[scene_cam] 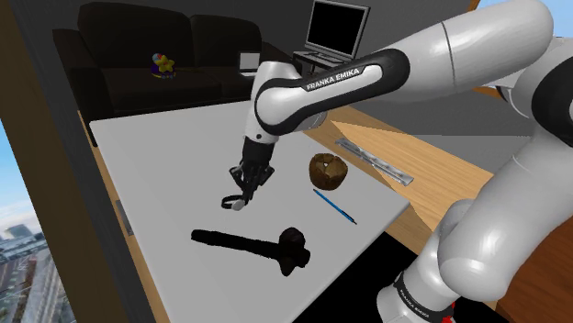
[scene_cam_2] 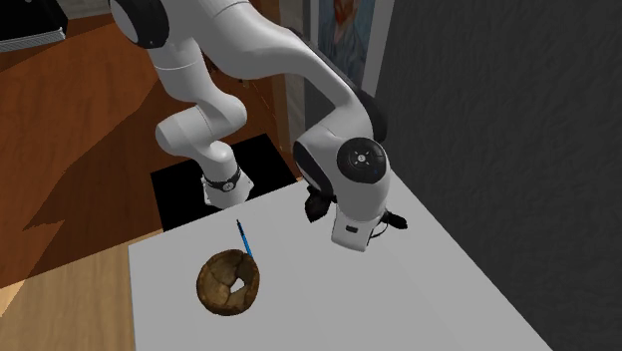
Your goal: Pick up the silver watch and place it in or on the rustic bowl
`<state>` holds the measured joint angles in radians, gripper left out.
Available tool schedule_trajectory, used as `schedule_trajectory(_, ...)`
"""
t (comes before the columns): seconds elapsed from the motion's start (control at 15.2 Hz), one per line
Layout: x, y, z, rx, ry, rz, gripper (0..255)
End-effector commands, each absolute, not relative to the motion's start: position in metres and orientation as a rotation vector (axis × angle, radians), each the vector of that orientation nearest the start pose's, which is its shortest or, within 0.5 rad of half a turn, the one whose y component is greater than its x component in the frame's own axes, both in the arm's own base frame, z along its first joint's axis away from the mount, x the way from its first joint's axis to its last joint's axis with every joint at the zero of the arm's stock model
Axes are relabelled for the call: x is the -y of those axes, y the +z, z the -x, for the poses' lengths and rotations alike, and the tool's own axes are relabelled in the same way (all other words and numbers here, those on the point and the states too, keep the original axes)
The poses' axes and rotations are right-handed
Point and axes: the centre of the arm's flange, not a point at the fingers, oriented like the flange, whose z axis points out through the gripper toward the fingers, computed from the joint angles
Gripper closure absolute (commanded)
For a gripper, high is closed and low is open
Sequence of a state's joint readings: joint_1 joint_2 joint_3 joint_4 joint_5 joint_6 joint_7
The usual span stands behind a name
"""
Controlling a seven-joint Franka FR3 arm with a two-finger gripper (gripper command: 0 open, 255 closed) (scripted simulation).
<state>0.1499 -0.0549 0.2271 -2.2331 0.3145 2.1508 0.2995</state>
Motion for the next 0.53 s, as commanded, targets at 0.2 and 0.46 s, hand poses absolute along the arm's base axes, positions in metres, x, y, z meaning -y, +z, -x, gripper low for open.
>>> schedule_trajectory(0.2,-0.201,0.419,-0.473,-0.146,0.159,2.909,255)
schedule_trajectory(0.46,-0.201,0.441,-0.473,-0.146,0.159,2.909,255)
